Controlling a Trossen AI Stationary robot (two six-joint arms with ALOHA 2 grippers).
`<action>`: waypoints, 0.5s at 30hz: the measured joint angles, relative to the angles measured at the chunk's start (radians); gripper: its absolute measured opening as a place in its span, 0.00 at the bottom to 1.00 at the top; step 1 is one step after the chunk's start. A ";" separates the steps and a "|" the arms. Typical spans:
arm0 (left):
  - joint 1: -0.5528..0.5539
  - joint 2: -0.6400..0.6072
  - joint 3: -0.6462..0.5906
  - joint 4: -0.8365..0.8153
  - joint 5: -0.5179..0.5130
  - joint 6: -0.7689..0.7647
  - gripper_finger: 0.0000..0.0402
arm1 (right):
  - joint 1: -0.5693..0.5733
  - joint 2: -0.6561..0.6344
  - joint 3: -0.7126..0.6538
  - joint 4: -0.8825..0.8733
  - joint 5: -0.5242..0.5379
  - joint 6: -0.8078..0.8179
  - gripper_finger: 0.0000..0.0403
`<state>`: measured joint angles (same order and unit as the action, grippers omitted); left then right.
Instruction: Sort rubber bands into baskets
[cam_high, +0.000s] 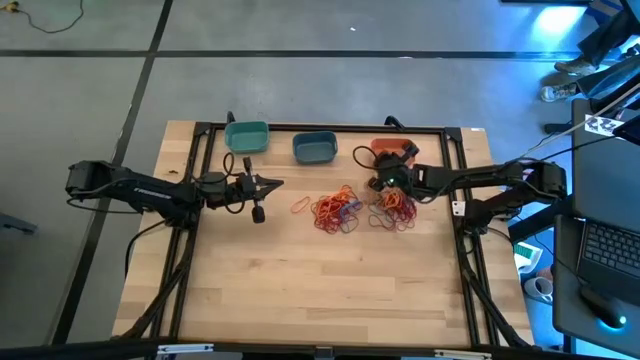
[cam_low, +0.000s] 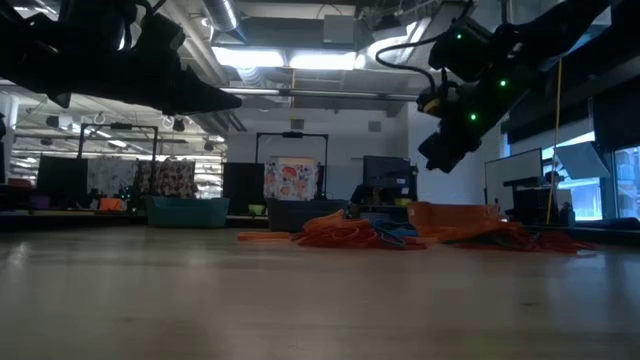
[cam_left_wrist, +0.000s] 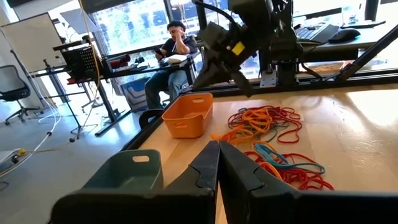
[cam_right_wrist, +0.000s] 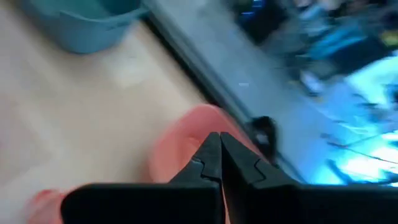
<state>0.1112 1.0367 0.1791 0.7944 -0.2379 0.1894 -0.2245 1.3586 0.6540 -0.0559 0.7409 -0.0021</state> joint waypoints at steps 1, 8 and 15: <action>0.000 0.000 0.000 -0.001 0.000 0.000 0.01 | 0.000 0.000 0.000 -0.005 -0.083 0.046 0.01; 0.000 0.000 0.000 -0.002 0.000 -0.004 0.01 | -0.005 0.041 0.000 -0.082 -0.553 0.206 0.13; 0.000 0.000 0.000 0.002 0.000 -0.002 0.01 | -0.005 0.120 0.000 -0.154 -0.429 0.205 0.28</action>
<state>0.1112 1.0367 0.1787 0.7959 -0.2379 0.1871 -0.2298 1.4784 0.6540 -0.2098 0.3120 0.2029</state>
